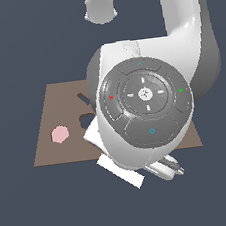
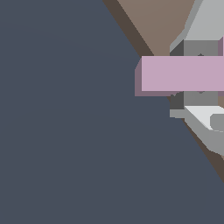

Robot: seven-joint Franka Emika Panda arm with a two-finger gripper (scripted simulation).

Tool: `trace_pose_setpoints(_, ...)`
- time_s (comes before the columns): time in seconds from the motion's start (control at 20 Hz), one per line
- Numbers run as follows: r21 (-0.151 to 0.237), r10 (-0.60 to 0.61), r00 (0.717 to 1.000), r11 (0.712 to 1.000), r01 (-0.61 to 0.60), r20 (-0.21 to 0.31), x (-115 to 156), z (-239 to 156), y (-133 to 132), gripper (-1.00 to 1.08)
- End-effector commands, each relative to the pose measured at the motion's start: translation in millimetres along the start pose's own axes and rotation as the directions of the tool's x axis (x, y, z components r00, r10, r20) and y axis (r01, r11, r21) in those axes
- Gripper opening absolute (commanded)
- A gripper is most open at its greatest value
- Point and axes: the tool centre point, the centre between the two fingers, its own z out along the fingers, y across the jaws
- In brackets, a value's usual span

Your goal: Insert a designated object into the corresponding slot on a board.

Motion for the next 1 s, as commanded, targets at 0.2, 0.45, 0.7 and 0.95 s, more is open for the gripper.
trace_pose_setpoints(0.2,0.0,0.229,0.973,0.973,-0.229,-0.001,13,-1,33,-1.0)
trace_pose_setpoints(0.45,0.001,0.411,0.912,0.912,-0.411,-0.001,18,-2,64,-1.0)
trace_pose_setpoints(0.7,0.001,0.595,0.803,0.803,-0.595,-0.001,16,-2,97,-1.0)
trace_pose_setpoints(0.95,0.001,0.771,0.636,0.636,-0.771,-0.001,5,-3,135,-1.0)
